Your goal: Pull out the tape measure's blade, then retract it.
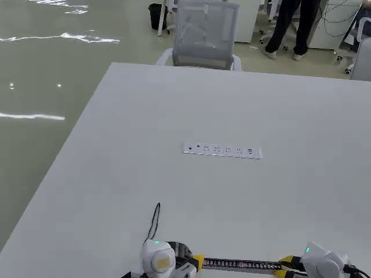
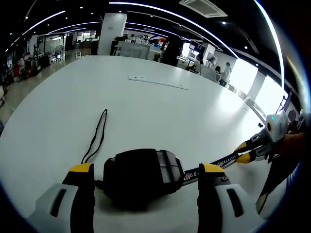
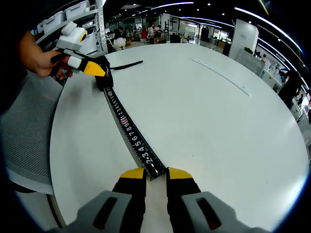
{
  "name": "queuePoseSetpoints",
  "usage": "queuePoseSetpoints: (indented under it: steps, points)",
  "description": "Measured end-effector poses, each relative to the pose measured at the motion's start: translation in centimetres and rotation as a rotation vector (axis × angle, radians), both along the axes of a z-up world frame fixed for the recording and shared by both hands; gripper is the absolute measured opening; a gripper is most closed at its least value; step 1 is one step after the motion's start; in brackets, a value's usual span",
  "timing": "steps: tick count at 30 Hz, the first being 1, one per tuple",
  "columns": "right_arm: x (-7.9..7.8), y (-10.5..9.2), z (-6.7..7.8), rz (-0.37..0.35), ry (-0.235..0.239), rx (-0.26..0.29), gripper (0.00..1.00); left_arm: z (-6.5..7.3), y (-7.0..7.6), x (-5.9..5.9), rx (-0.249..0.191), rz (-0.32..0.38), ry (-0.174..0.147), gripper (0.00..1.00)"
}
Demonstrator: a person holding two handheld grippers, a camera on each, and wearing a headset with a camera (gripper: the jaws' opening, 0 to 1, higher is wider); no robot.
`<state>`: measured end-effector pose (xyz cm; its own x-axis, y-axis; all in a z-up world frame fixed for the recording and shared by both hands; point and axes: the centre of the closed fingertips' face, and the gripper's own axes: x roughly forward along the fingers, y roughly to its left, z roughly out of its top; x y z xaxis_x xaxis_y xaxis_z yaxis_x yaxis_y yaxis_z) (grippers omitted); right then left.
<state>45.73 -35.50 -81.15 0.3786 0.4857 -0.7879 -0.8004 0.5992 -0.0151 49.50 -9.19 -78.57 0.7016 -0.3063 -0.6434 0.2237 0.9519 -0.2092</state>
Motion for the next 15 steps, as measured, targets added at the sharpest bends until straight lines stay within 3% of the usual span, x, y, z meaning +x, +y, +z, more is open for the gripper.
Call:
queuePoseSetpoints:
  steps: [5,10,15]
  points:
    - [-0.07,-0.04,-0.06,0.002,0.002,-0.003,0.14,-0.21,0.60,0.30,0.029,0.006,-0.007,0.82]
    - [0.02,-0.15,-0.18,0.002,-0.004,-0.011,0.12,-0.29,0.62,0.60,0.029,0.007,-0.005,0.81]
    - [0.02,-0.14,-0.08,0.013,-0.004,-0.027,0.11,-0.45,-0.05,0.31,0.068,-0.048,-0.009,0.71]
